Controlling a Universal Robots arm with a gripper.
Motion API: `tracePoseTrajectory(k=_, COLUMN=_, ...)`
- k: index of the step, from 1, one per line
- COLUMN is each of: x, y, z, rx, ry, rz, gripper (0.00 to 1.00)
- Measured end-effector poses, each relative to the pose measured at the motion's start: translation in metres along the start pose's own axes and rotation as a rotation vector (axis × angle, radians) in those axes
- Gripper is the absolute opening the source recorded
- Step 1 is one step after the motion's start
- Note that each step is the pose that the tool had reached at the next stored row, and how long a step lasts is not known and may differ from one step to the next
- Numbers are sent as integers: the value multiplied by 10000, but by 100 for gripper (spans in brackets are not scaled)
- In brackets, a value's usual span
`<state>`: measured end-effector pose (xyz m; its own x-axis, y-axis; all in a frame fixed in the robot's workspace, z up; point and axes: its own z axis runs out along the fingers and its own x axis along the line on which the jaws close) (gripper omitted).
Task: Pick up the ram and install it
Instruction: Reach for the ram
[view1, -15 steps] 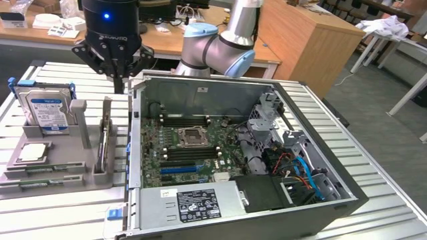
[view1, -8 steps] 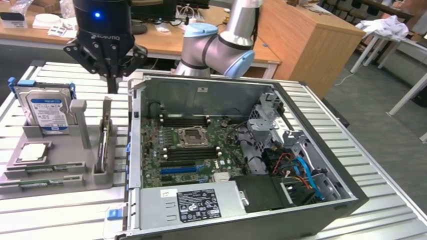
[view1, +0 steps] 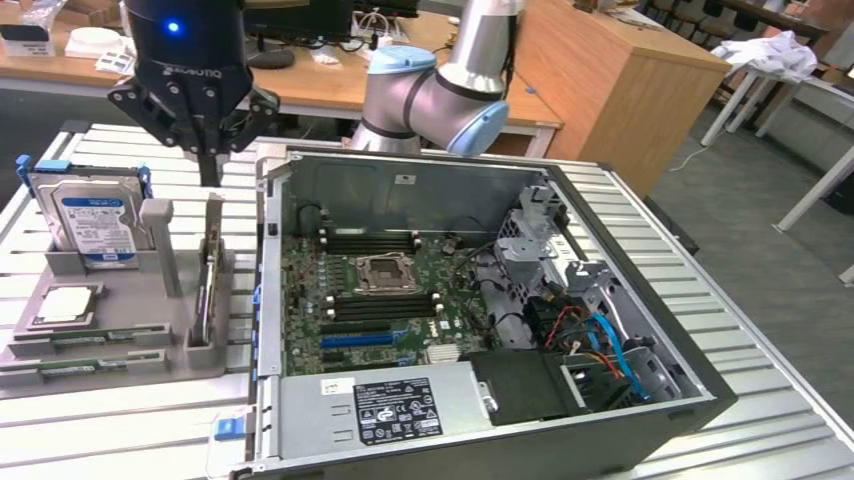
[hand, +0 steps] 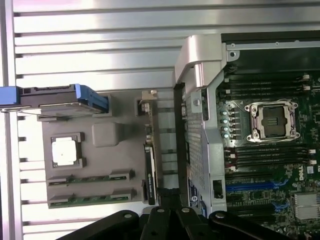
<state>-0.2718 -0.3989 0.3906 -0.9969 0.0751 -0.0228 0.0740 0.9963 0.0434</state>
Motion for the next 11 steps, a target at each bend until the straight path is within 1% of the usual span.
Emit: tracePoseTrajectory(k=11, x=159, y=-12, z=-3, rx=0, ry=0, rz=1, gripper=11)
